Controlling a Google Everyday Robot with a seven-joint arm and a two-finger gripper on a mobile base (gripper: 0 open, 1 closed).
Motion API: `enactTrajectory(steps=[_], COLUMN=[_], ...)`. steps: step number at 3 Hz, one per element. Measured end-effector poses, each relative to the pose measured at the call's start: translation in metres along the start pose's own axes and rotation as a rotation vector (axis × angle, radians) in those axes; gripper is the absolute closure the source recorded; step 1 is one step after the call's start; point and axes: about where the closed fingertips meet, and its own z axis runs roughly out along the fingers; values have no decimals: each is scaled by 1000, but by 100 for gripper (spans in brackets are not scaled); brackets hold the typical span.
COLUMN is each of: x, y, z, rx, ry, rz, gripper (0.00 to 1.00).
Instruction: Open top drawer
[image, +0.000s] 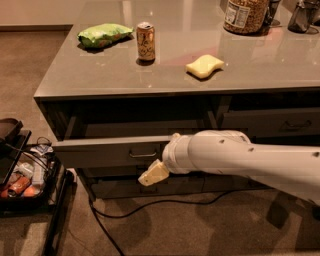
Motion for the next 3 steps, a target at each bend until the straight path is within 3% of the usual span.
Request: enactTrajectory(steps=[1, 2, 3], x=[5, -3, -28], y=[7, -4, -33], z=[-5, -3, 26], rx=[5, 29, 45], ry=[15, 9, 42], rz=[39, 13, -46], gripper=[0, 0, 0])
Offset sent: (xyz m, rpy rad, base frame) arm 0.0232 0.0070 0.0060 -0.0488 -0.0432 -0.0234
